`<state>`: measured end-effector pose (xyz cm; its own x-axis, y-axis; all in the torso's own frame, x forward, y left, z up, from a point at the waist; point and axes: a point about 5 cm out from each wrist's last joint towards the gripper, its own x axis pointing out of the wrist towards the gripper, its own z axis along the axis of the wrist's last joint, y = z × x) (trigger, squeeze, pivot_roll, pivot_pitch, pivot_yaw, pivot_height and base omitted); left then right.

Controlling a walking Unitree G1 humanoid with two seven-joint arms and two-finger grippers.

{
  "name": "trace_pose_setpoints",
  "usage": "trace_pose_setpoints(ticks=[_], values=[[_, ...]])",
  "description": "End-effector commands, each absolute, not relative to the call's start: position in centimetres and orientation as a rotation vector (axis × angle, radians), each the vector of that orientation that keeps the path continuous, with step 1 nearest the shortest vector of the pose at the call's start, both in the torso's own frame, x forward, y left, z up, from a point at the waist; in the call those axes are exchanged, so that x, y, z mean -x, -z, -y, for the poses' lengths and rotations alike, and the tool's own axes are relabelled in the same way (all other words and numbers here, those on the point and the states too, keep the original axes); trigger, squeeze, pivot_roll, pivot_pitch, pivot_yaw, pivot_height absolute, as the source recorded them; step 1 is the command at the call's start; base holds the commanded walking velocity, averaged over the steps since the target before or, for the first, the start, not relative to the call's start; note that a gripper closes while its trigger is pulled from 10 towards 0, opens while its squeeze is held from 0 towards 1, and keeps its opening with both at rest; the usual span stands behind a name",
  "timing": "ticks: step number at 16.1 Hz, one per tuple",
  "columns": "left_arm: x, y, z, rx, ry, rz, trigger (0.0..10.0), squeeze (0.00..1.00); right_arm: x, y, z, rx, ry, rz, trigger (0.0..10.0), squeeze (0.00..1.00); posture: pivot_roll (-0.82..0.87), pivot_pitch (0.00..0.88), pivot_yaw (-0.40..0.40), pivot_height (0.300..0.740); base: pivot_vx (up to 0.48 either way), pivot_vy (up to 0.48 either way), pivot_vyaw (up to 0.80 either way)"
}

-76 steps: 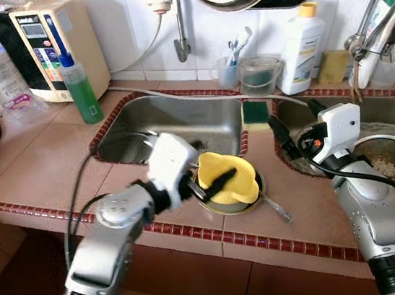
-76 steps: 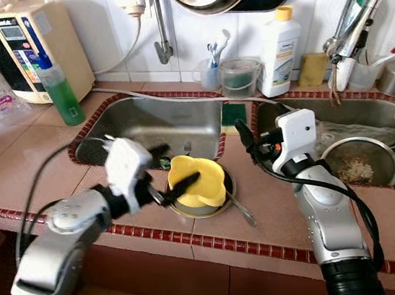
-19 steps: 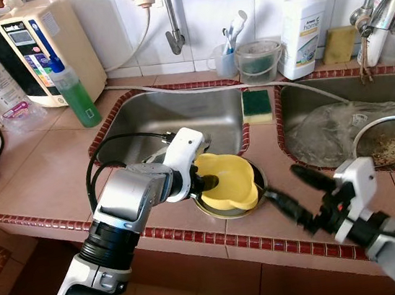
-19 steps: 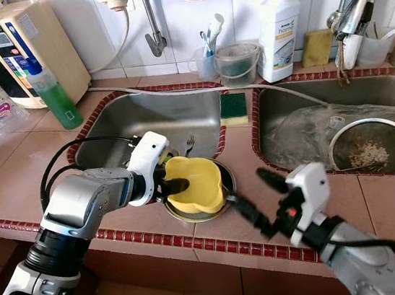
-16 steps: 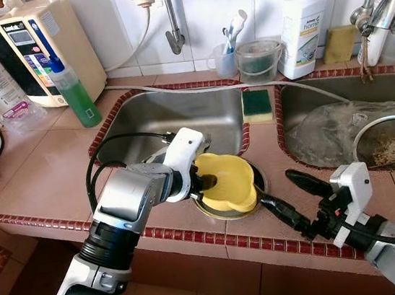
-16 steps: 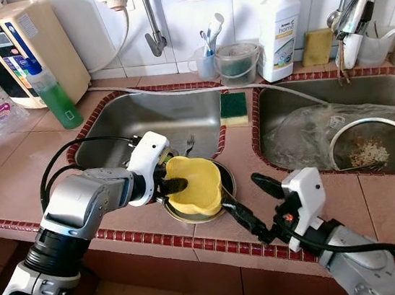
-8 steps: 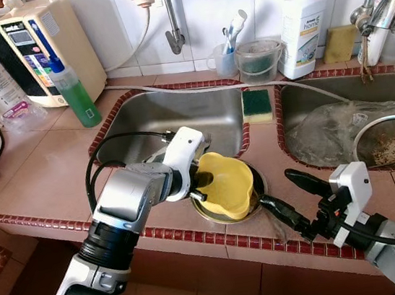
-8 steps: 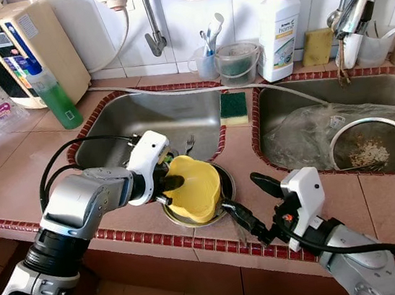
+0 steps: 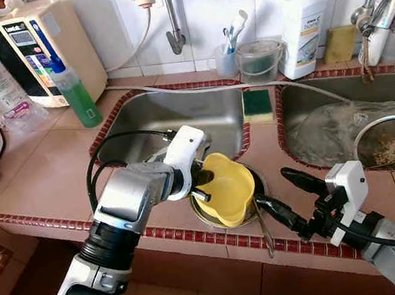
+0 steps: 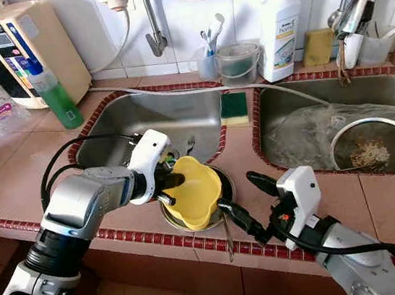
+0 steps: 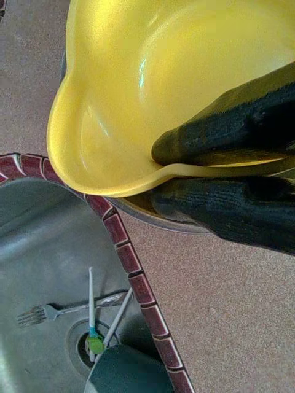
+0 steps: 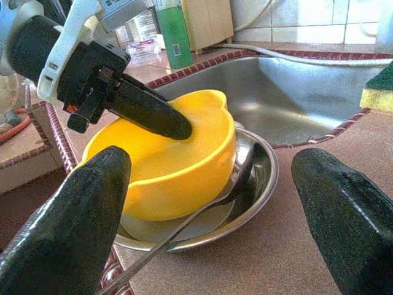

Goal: Kitchen organization

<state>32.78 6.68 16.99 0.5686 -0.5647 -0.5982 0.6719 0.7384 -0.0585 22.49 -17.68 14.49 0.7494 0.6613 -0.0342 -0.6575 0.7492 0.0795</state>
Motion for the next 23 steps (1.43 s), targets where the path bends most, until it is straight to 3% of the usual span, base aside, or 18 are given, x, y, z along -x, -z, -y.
trace_pose_setpoints(ticks=[1,9,10,23], values=[[-32.9,-17.6,-6.8,-0.2,0.723,-0.604,0.0,0.0,-22.6,-14.7,17.3,-0.056,-0.743,-0.047,10.0,0.0,-0.22,0.015,0.137,0.74,0.0,0.0,0.0],[-34.5,-19.4,-7.3,-0.147,0.63,-0.49,0.3,0.0,-22.6,-14.8,17.2,-0.052,-0.735,-0.036,10.0,0.0,-0.22,0.015,0.144,0.74,0.0,0.0,0.0],[-35.1,-19.8,-7.7,-0.14,0.586,-0.466,10.0,0.0,-22.6,-14.7,17.2,-0.052,-0.733,-0.035,10.0,0.0,-0.22,0.015,0.145,0.74,0.0,0.0,0.0],[-36.0,-19.9,-8.7,-0.216,0.523,-0.408,10.0,0.0,-22.7,-14.9,17.3,-0.051,-0.72,-0.02,10.0,0.0,-0.22,0.022,0.149,0.74,0.0,0.0,0.0]])
